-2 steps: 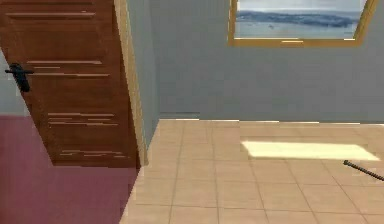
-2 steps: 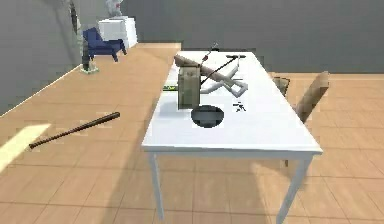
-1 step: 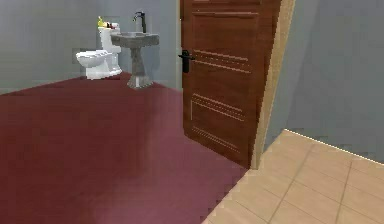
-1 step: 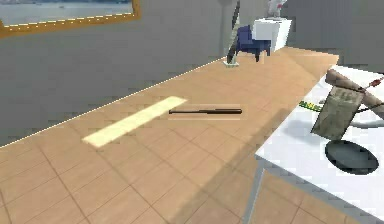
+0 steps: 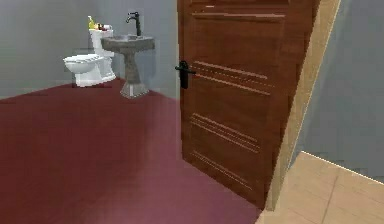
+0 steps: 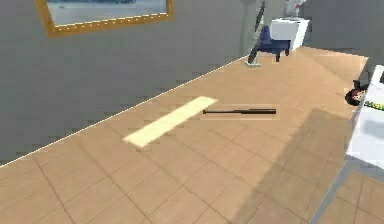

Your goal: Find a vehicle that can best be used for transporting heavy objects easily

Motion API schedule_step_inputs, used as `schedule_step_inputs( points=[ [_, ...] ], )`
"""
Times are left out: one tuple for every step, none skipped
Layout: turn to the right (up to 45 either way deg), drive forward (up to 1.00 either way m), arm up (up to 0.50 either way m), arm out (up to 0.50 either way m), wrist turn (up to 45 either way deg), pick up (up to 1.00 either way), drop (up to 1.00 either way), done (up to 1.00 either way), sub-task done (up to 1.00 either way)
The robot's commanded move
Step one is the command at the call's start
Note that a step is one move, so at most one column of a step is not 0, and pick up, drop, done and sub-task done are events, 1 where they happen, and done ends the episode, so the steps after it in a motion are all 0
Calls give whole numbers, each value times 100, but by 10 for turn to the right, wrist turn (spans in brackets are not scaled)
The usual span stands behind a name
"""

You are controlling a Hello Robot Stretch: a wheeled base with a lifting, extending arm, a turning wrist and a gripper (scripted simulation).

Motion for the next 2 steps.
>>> schedule_step_inputs(
  points=[
    [-450, 0, 0, 0, 0, 0, 0, 0, 0],
    [0, 100, 0, 0, 0, 0, 0, 0, 0]
  ],
)
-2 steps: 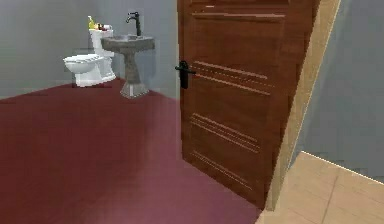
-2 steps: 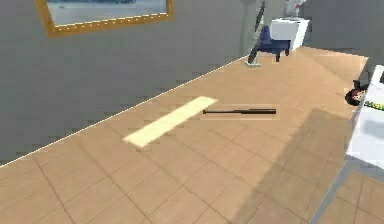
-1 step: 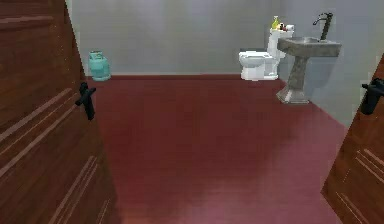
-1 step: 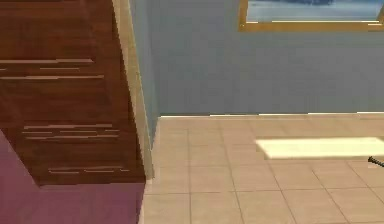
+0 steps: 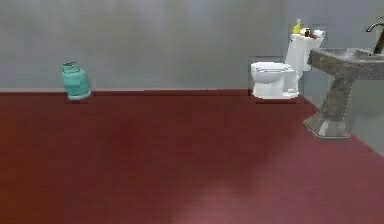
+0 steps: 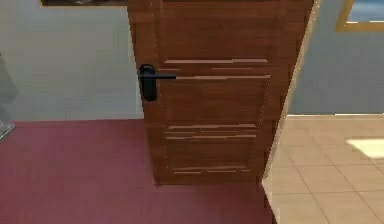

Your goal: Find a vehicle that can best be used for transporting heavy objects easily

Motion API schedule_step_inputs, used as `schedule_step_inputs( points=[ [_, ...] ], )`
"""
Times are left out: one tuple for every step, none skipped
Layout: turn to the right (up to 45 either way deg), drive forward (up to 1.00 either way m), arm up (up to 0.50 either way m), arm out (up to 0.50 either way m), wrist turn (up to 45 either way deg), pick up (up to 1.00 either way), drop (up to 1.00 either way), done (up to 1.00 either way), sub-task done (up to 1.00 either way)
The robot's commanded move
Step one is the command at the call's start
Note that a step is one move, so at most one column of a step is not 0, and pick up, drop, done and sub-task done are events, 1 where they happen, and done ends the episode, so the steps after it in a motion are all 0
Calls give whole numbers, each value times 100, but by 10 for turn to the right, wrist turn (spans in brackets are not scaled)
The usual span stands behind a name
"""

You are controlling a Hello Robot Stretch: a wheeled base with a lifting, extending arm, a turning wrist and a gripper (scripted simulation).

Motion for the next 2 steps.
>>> schedule_step_inputs(
  points=[
    [0, 50, 0, 0, 0, 0, 0, 0, 0],
    [-450, 0, 0, 0, 0, 0, 0, 0, 0]
  ],
)
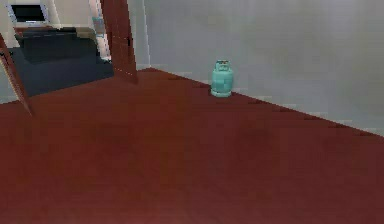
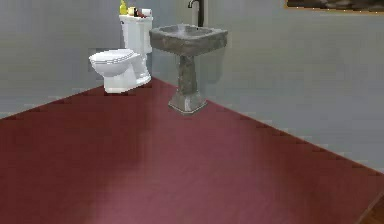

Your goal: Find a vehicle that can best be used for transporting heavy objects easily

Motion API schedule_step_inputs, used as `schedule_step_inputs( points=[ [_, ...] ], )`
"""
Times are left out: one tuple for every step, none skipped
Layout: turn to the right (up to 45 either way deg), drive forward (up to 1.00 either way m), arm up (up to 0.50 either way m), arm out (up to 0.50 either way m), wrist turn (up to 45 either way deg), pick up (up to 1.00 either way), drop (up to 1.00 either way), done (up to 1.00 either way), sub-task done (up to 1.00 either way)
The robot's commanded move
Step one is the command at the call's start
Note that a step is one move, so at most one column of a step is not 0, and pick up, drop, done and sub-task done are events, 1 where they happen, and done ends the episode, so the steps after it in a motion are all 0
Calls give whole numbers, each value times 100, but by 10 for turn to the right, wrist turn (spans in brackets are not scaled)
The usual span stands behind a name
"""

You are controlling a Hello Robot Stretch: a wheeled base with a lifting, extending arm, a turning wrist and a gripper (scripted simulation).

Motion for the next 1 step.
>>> schedule_step_inputs(
  points=[
    [0, 50, 0, 0, 0, 0, 0, 0, 0]
  ],
)
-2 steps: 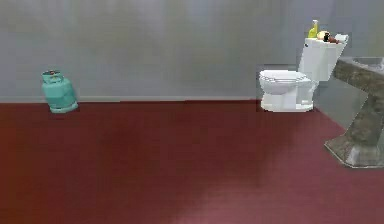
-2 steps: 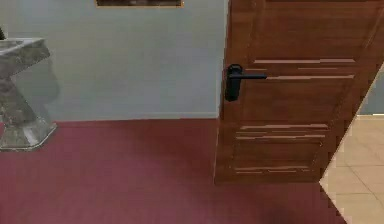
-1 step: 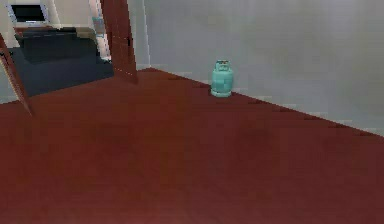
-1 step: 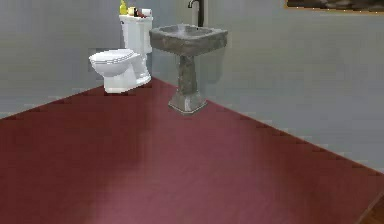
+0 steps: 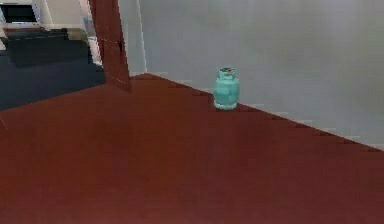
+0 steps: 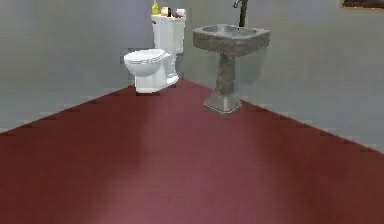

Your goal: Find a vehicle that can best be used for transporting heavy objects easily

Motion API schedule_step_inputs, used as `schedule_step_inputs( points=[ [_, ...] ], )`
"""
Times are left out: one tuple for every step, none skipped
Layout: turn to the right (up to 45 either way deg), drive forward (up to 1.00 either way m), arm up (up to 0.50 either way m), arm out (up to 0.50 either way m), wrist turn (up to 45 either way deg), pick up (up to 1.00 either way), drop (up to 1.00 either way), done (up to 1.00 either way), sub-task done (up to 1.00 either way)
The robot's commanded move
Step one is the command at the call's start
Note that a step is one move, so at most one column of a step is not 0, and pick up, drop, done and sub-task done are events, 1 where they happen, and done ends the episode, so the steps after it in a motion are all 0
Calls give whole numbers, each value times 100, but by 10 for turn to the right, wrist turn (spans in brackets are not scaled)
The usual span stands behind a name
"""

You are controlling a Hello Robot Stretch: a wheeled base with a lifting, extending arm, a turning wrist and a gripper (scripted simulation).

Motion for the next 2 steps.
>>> schedule_step_inputs(
  points=[
    [-330, 0, 0, 0, 0, 0, 0, 0, 0],
    [0, 100, 0, 0, 0, 0, 0, 0, 0]
  ],
)
